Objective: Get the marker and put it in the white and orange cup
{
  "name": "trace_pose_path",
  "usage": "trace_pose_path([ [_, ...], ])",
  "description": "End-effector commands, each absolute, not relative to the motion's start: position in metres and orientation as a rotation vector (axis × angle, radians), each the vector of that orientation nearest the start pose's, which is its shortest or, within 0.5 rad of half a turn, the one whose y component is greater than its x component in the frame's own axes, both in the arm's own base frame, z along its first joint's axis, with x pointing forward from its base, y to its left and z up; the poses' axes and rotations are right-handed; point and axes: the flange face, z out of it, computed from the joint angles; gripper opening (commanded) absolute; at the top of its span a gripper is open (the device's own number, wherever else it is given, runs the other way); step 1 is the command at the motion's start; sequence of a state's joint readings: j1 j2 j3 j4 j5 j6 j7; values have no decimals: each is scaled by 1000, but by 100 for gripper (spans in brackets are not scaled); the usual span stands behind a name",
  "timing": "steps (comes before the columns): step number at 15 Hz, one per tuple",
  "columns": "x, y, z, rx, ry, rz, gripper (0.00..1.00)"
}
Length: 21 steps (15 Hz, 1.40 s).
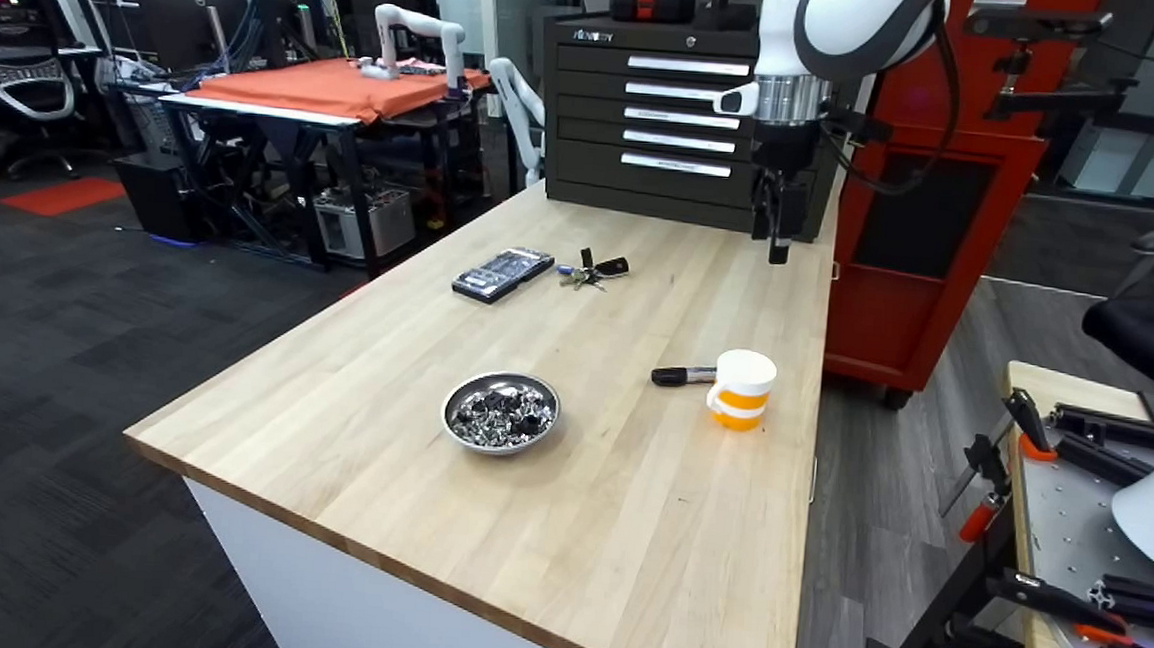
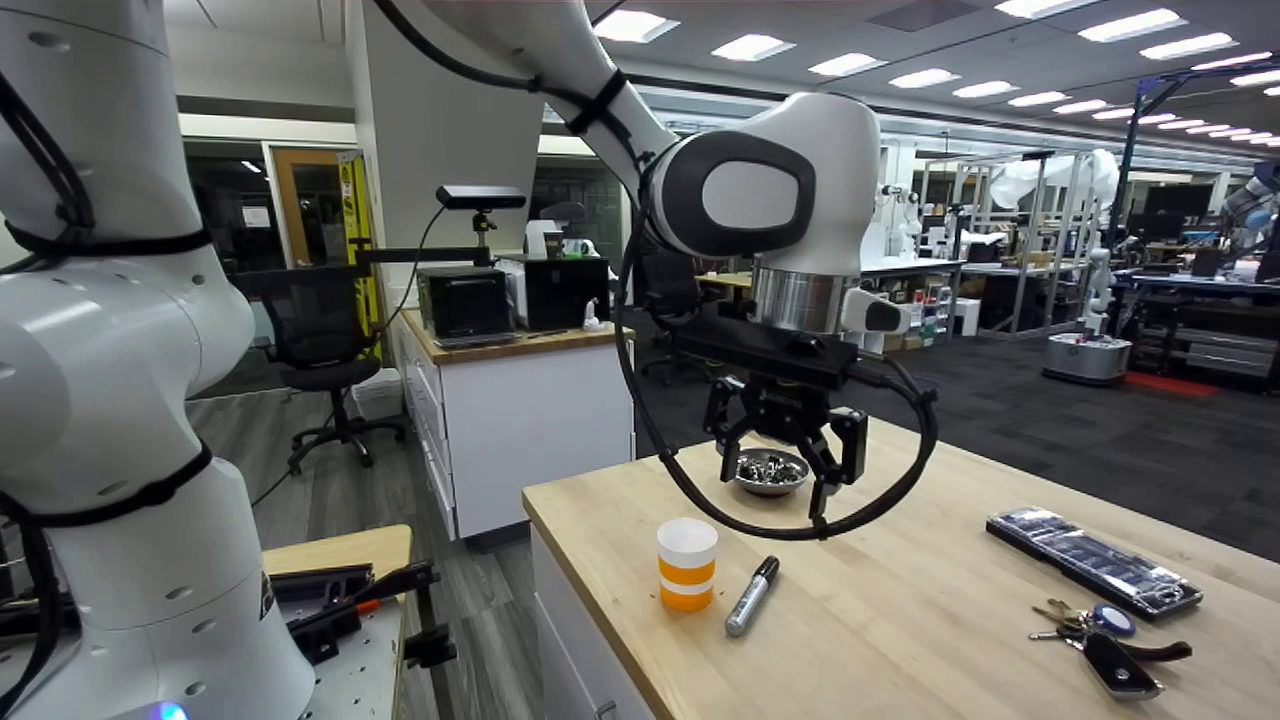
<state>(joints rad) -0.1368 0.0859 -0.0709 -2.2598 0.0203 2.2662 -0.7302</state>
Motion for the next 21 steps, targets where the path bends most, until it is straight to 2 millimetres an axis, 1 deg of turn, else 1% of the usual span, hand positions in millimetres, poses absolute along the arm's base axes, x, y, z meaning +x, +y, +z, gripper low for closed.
trace_pose_path([
  [1,510,-107,318,-2996,-779,104,100],
  [3,511,-100,315,-3004,-817,91,100],
  [7,520,-77,305,-3018,-940,53,100],
  [9,524,-67,298,-3018,-996,28,100],
  [12,528,-57,282,-3011,-1057,10,100],
  [18,517,-49,252,-2995,-1200,-43,100],
  [21,510,-46,243,-2993,-1254,-59,100],
])
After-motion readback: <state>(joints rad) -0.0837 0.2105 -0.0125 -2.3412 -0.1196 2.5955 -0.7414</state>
